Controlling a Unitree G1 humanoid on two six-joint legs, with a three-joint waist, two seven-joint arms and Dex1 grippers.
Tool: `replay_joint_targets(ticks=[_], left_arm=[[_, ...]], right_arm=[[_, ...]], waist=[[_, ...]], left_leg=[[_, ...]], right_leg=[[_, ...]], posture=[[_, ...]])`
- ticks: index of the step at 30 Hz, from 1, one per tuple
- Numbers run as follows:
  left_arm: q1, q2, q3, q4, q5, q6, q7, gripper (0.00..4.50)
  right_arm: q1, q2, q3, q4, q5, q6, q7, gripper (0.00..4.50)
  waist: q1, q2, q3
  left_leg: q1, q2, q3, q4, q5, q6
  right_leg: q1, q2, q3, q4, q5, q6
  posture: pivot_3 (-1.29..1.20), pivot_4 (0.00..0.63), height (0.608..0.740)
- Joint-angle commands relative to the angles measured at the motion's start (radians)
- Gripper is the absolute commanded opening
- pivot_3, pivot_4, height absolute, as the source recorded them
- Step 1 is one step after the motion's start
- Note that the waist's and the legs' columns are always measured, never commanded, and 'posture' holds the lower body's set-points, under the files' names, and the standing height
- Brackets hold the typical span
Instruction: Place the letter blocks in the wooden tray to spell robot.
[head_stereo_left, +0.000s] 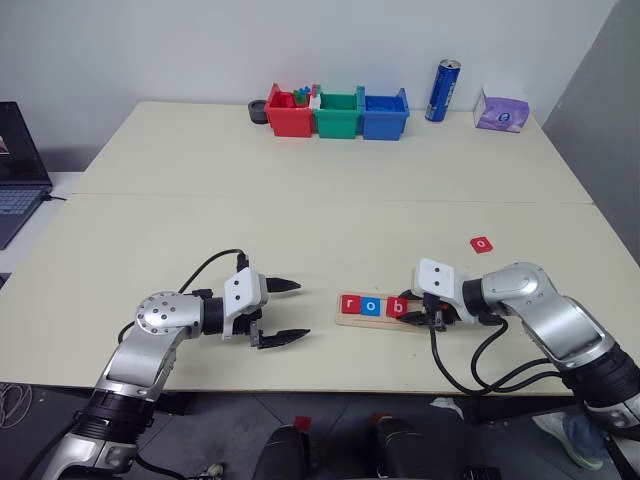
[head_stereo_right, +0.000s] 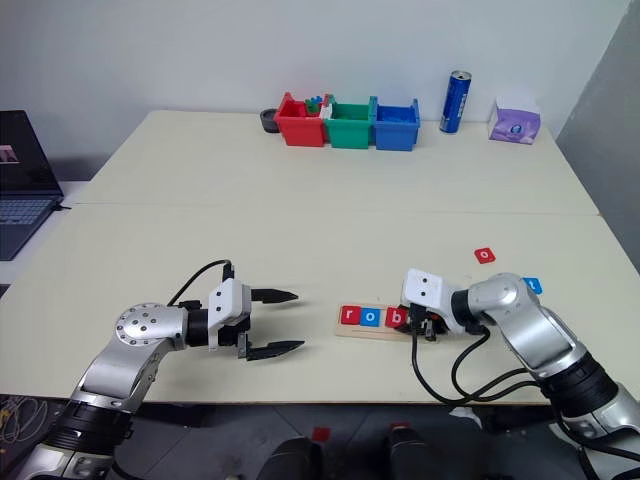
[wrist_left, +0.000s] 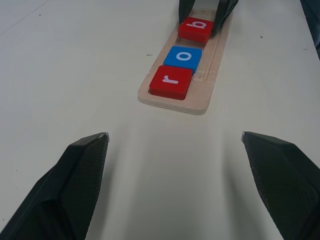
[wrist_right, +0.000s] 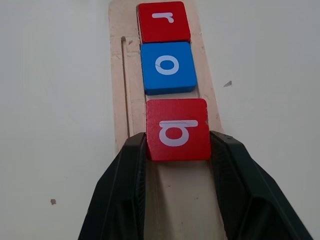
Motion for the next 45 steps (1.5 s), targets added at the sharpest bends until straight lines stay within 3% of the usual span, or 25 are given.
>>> replay_joint_targets(ticks=[1,25,34,39,45], left_arm=[[-0.003,0.002,0.009,-0.032,-0.009,-0.006,0.004,4.5],[0.002,-0.011,0.0,0.037,0.005,-0.079,0.005,4.5],[0.008,-0.009,0.0,0.01,0.001,-0.061,0.007,4.5],[0.011,-0.009,0.001,-0.007,-0.001,-0.047,0.009,4.5],[0.019,-0.01,0.002,-0.012,-0.001,-0.048,0.008,4.5]], right_arm=[[-0.025,0.006,-0.003,-0.002,-0.007,-0.028,0.026,1.45],[-0.065,0.038,0.005,0.047,-0.031,-0.037,0.073,1.45],[-0.074,0.047,-0.015,0.042,-0.02,-0.02,0.072,4.46],[-0.03,0.021,-0.108,-0.103,0.066,0.076,0.06,4.46],[0.191,0.063,-0.267,-0.34,0.135,0.192,-0.11,4.46]], waist=[[0.0,0.0,0.0],[0.0,0.0,0.0],[0.0,0.0,0.0],[0.0,0.0,0.0],[0.004,0.0,0.0]], left_leg=[[0.0,0.0,0.0,0.0,0.0,0.0],[0.0,0.0,0.0,0.0,0.0,0.0],[0.0,0.0,0.0,0.0,0.0,0.0],[0.0,0.0,-0.001,0.0,0.0,0.0],[-0.002,0.0,-0.002,0.0,0.0,0.0]], right_leg=[[0.0,0.0,0.0,0.0,0.0,0.0],[0.0,0.0,0.0,0.0,0.0,-0.001],[0.0,0.0,0.0,0.0,0.0,-0.001],[0.0,0.0,0.0,0.0,0.0,-0.001],[0.0,-0.001,-0.002,0.0,0.0,-0.001]], posture=[[0.0,0.15,0.74],[0.0,0.15,0.74],[0.0,0.15,0.74],[0.0,0.15,0.74],[0.0,0.15,0.74]])
